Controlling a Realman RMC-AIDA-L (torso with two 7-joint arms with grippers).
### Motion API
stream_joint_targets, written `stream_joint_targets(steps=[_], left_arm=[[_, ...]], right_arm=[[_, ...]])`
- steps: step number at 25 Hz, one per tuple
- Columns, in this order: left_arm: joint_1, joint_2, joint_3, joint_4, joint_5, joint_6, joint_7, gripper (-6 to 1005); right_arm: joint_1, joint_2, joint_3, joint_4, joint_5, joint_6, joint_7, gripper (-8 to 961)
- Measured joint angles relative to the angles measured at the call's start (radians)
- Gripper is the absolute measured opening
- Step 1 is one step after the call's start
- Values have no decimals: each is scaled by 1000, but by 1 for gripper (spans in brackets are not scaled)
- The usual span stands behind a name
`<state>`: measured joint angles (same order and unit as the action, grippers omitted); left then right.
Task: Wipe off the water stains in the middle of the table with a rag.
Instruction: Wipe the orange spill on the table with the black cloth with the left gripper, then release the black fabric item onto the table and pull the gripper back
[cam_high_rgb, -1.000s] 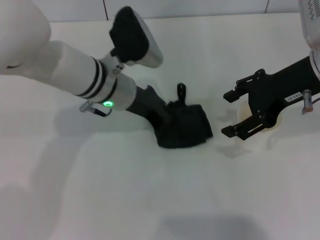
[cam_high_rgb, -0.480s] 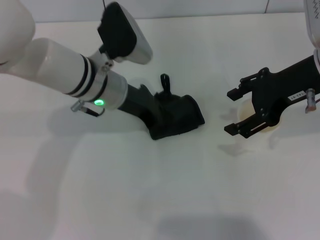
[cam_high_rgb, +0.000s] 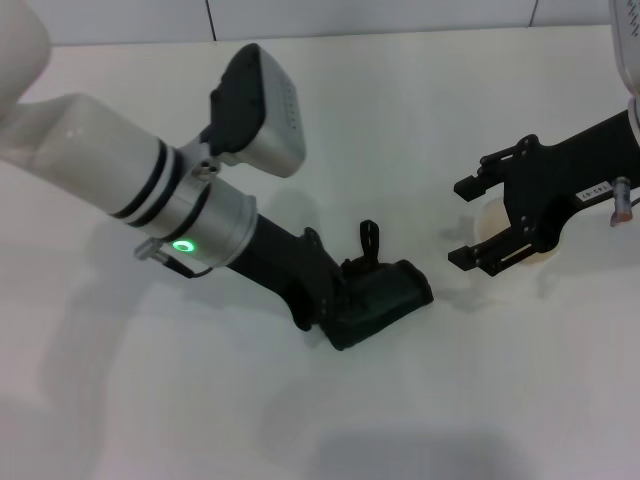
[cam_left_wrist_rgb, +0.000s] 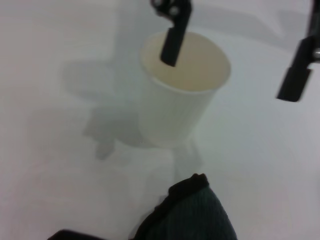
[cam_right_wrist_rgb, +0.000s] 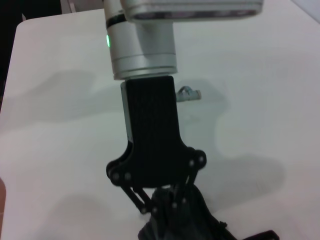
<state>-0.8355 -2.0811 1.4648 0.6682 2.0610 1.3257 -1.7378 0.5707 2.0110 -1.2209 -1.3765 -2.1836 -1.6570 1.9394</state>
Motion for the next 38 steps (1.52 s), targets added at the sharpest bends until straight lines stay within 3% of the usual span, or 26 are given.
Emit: stream_joint_targets(steps=[3,13,26,32,38], left_arm=[[43,6,-14,55,13,8,-14,131],[174,22,-287,187,107,64,2,140],[313,18,-480,243,70,229,257,152],[343,46,-603,244,52,344,317,158],[390,71,-663,246,53,357,357,163]], right_arm=[[0,0,0,-1,1,0,5,840],[-1,-1,31,-1,1,-7,7,840],[-91,-3,139,6,103,-22,-89,839],[-125,0,156,3,120,-25,-104,839],[-140,1,152,12,129,-25,-109,839]])
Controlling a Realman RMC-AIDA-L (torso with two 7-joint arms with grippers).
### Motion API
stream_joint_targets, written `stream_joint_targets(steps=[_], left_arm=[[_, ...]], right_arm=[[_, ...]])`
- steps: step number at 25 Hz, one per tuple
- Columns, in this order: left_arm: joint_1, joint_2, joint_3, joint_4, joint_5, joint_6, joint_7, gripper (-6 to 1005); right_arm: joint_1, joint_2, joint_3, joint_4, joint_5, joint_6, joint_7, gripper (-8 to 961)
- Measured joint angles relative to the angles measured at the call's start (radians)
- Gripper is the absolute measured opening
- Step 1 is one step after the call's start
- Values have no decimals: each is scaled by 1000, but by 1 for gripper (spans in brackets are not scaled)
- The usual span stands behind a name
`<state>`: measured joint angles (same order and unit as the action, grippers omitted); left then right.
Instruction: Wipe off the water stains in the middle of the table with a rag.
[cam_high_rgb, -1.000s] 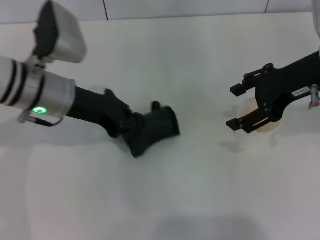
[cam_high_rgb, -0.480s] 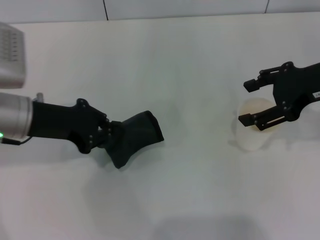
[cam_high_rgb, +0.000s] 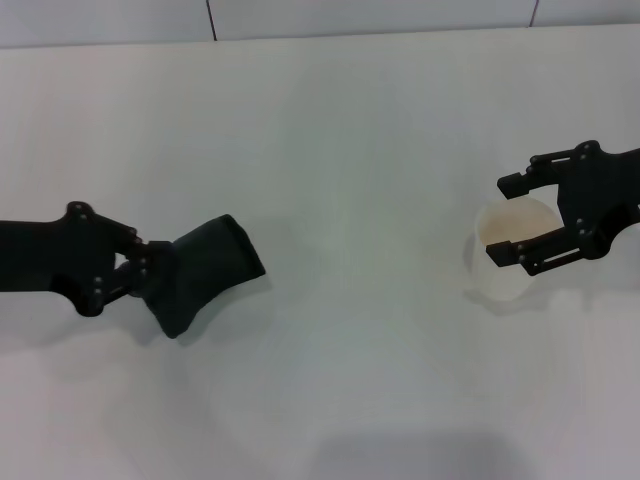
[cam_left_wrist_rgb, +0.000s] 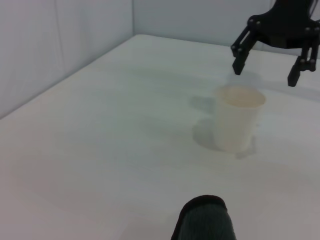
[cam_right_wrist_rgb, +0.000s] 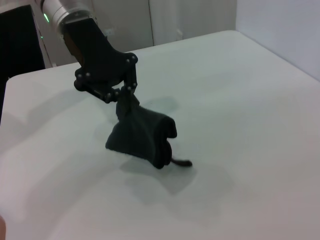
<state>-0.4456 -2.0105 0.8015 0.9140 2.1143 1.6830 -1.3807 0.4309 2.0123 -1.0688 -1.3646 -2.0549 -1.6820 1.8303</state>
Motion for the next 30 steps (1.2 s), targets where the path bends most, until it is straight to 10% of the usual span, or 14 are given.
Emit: stream_joint_targets(steps=[10,18,20,30], left_arm=[[5,-35,-11,1,-19,-21,24,229],[42,-22,-12,22,-96,41,56,386],[75,-21,-13,54,-127,66,73,629],[153,2,-115,110,-194,190,96,881]], right_arm=[[-1,-1,-2,50,18,-1,-27,838],[-16,-7,35,66,46,-36,-70,838],[-18,-6,50,66,46,-52,-74,837],[-31,-5,68,62,64,-65,-103,837]])
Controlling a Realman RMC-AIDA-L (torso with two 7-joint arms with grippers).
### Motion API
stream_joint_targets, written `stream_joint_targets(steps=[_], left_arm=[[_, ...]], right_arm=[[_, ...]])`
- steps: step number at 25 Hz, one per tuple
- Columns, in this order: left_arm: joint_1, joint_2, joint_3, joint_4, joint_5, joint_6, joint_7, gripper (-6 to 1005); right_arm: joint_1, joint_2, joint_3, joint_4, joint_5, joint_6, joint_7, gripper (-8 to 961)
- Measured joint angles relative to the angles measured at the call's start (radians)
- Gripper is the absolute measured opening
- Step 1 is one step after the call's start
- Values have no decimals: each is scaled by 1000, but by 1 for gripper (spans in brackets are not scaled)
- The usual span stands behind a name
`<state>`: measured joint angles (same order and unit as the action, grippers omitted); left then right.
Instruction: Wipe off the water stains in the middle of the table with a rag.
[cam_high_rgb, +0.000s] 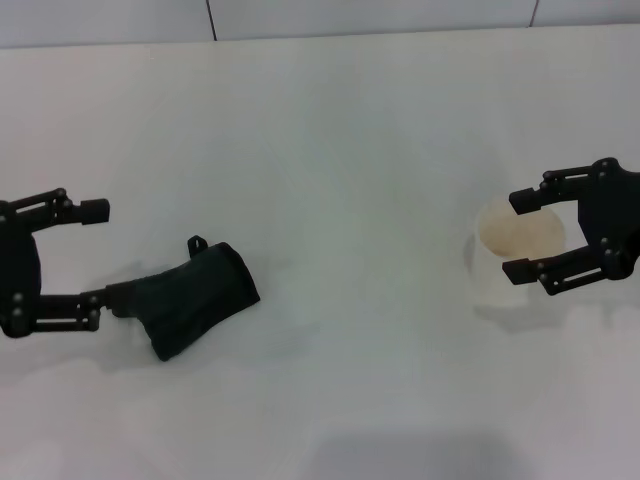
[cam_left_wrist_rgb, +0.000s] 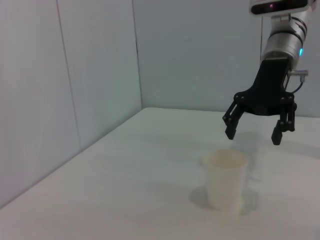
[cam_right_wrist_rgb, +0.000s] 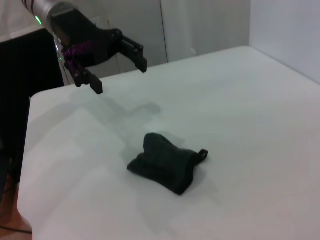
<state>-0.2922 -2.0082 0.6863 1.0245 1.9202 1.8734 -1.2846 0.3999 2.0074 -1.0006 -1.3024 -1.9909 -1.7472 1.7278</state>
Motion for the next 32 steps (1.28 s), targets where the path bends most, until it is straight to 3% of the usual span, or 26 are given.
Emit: stream_joint_targets(steps=[12,20,32], left_arm=[[0,45,-2,-134,-1,25,62,887],[-8,43,-3,-136,-3,26,56,887],[-8,42,-4,-132,-4,24,54,887]], right_arm=[[-40,0,50,-2,55,-24,-51,832],[-37,-1,69,5,55,-30,-54,760],[-35,0,75,5,54,-17,-48,760]])
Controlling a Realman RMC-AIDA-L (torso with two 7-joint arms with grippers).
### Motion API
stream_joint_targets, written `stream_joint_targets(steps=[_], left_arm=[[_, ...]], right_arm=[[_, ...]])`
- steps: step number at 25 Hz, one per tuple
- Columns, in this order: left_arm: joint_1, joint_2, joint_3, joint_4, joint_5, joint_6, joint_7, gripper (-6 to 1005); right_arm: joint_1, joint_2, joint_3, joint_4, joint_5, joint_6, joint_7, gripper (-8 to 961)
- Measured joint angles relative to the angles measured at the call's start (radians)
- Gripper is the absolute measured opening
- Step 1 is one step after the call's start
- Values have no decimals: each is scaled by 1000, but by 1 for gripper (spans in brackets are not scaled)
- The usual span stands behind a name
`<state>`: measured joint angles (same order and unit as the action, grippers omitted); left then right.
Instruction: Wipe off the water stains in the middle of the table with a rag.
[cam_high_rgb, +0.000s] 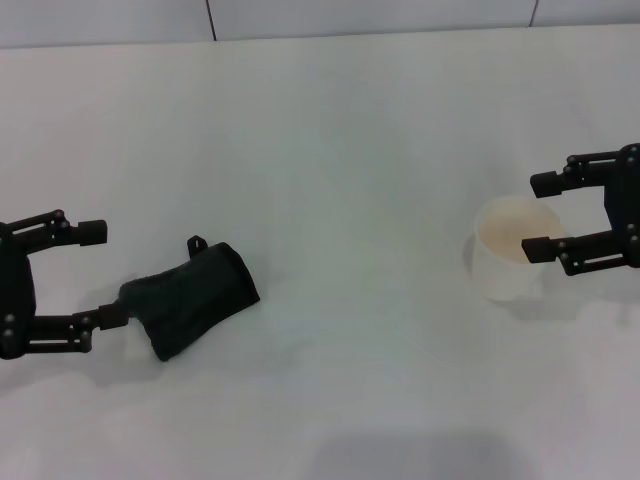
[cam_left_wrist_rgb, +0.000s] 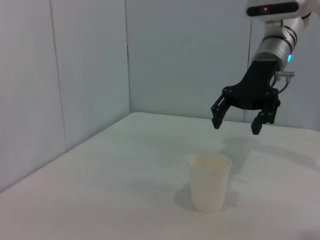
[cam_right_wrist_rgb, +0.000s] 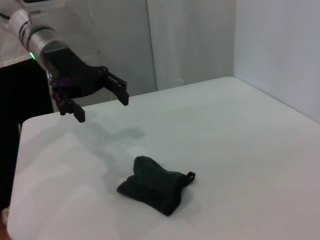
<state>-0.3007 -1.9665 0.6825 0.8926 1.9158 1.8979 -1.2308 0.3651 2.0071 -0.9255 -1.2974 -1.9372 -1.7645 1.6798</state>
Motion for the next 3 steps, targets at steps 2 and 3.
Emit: stream_joint_targets(steps=[2,3], left_arm=[[0,0,0,1,0,0,0,887],[0,0,0,1,0,0,0,887]], right_arm=[[0,0,-4,0,-3,12,3,760],[0,0,-7,0,-5,18,5,760]])
